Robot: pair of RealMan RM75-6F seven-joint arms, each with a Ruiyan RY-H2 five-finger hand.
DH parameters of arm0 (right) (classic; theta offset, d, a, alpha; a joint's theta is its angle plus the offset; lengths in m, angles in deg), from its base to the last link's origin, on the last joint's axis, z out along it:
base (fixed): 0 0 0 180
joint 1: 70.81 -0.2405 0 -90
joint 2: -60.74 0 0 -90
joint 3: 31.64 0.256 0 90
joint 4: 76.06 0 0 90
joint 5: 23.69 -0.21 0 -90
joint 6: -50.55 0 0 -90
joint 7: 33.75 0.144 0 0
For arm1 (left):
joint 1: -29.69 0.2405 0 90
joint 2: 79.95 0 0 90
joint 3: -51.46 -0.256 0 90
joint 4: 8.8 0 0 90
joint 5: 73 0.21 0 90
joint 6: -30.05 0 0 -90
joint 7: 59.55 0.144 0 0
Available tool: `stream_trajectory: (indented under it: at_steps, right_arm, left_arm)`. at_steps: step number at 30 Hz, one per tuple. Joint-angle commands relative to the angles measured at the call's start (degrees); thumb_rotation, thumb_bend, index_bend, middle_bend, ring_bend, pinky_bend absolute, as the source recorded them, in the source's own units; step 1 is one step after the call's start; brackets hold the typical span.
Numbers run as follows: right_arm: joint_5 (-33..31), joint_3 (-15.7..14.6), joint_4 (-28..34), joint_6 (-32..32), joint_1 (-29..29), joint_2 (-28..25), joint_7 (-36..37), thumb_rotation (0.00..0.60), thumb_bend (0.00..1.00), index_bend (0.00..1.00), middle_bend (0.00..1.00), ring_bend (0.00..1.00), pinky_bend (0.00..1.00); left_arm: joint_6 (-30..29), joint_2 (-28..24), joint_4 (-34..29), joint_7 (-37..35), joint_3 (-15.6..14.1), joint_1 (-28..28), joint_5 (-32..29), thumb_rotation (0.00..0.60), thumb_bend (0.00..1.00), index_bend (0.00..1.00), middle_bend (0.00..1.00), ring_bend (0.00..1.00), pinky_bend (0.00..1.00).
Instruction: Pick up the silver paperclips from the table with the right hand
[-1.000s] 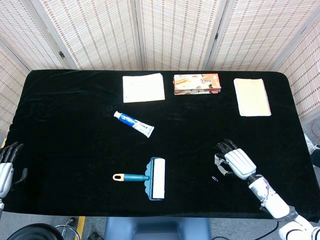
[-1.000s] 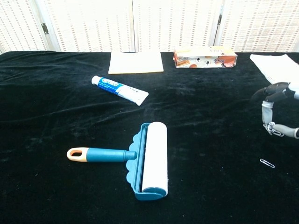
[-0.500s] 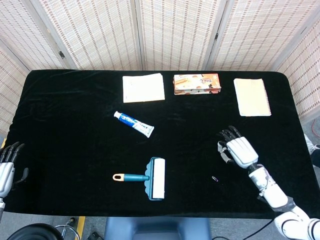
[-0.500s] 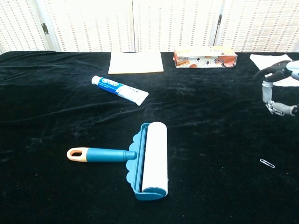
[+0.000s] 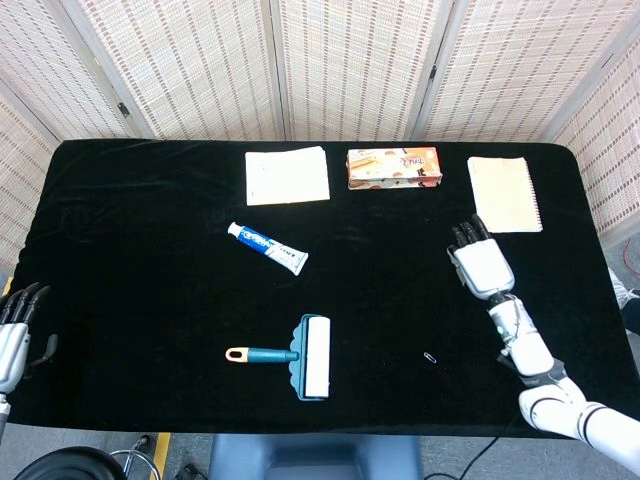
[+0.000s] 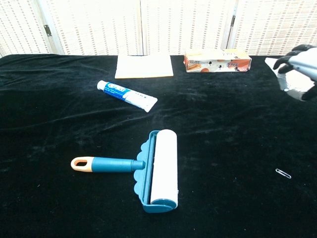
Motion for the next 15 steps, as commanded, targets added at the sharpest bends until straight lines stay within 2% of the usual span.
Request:
stream_trajectory:
  at_steps: [1, 10, 11, 14, 15]
  right_arm:
    - [-0.6, 0.2, -0.9, 1.0, -0.7, 0.9, -0.3, 0.600, 0.68, 1.00, 0.21, 0.12, 0.00]
    - [-0.8, -0.3, -1.1, 1.1, -1.1, 1.8, -0.5, 0.600, 0.68, 1.00, 0.21, 0.11, 0.00]
    - [-0.4, -0.7, -0.9, 1.4, -1.1, 1.5, 0.0, 0.600, 0.68, 0.93, 0.19, 0.09, 0.00]
    - [0.1, -1.4, 0.3, 2.1, -1.0, 0.3, 1.3, 0.600, 0.68, 0.56, 0.11, 0.04, 0.00]
    - [0.2, -1.5, 0.6, 2.1, -1.0, 0.0, 1.4, 0.600, 0.68, 0.46, 0.09, 0.03, 0.00]
  left_arm:
    - [0.1, -0.1, 0.0, -0.2, 0.0, 0.0, -0.1, 0.600, 0.56, 0.03, 0.06, 0.07, 0.00]
    - [0.0, -0.3, 0.1, -0.8, 0.0, 0.1, -0.1, 0.600, 0.56, 0.03, 0.06, 0.07, 0.00]
    - [0.0, -0.3, 0.1, -0.9, 0.0, 0.1, -0.1, 0.600, 0.56, 0.03, 0.06, 0.07, 0.00]
    - [0.0, -0.3, 0.2, -0.9, 0.0, 0.1, -0.1, 0.600, 0.56, 0.03, 0.06, 0.07, 0.00]
    - [0.0, -0.3, 0.2, -0.9, 0.0, 0.1, -0.1, 0.600, 0.56, 0.03, 0.06, 0.07, 0.00]
